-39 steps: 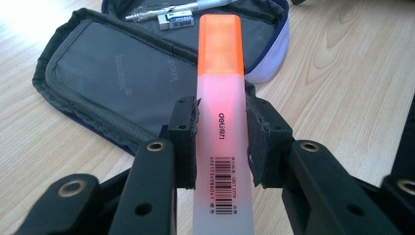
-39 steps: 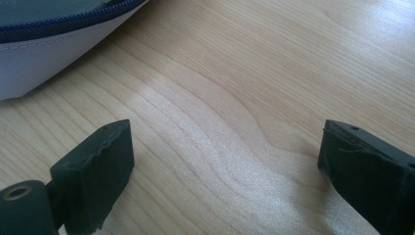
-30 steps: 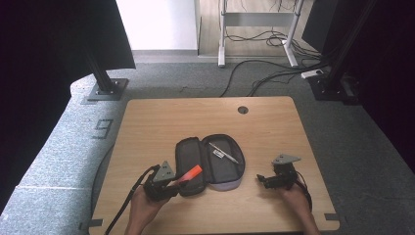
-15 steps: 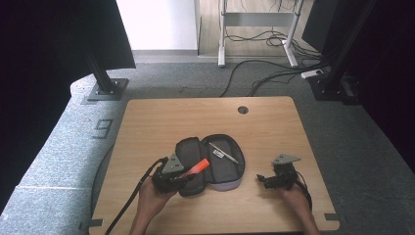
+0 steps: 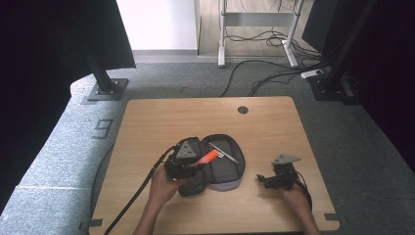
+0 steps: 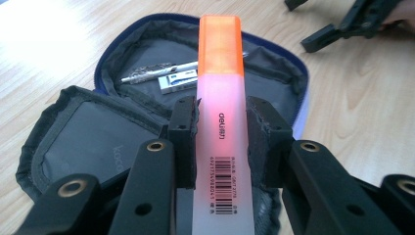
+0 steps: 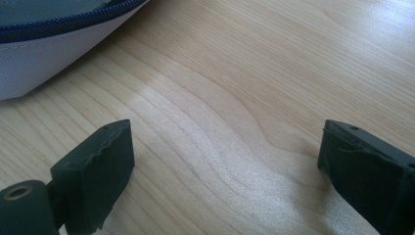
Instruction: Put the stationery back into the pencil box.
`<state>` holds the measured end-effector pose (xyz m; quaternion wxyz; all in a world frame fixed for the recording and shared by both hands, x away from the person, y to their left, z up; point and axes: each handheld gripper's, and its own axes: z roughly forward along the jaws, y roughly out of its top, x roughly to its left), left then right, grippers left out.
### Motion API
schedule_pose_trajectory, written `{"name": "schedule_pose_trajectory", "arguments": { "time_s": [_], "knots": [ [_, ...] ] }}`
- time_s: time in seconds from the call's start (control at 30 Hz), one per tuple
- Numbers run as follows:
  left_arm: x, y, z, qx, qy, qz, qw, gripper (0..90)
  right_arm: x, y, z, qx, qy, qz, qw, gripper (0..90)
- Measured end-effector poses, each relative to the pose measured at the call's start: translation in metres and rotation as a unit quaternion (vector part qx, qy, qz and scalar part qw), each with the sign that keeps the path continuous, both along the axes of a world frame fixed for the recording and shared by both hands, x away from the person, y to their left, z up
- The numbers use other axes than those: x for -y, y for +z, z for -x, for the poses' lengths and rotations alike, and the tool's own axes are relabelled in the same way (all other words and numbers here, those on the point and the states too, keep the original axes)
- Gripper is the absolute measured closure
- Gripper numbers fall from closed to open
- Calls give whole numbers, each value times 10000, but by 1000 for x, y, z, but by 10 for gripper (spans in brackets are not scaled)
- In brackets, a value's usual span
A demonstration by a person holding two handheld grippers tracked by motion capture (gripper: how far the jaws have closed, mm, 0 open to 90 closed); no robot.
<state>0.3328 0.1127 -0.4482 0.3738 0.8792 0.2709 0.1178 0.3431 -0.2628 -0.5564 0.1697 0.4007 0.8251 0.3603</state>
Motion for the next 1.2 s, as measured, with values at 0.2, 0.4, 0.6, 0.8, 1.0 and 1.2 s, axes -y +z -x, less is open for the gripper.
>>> {"name": "schedule_pose_trajectory", "arguments": {
  "time_s": [0.2, 0.4, 0.6, 0.8, 1.0, 1.2],
  "knots": [
    [12, -5, -9, -53, -44, 17, 10000, 665, 0, 0, 0, -1, -1, 0, 10000, 63],
    [23, -9, -17, -123, -97, 12, 9999, 665, 0, 0, 0, -1, -1, -1, 10000, 62],
    [37, -14, -26, -189, -137, -5, 9997, 665, 0, 0, 0, 0, 1, 0, 10000, 63],
    [51, -27, -35, -252, -133, -163, 9995, 664, 0, 0, 0, 3, 5, 0, 10000, 64],
    [61, -43, -40, -317, -117, -141, 9993, 663, 0, 0, 0, 5, 10, -1, 10000, 66],
    [67, -55, -43, -359, -107, -181, 9991, 659, 0, 0, 0, 7, 18, -5, 10000, 69]
  ]
}}
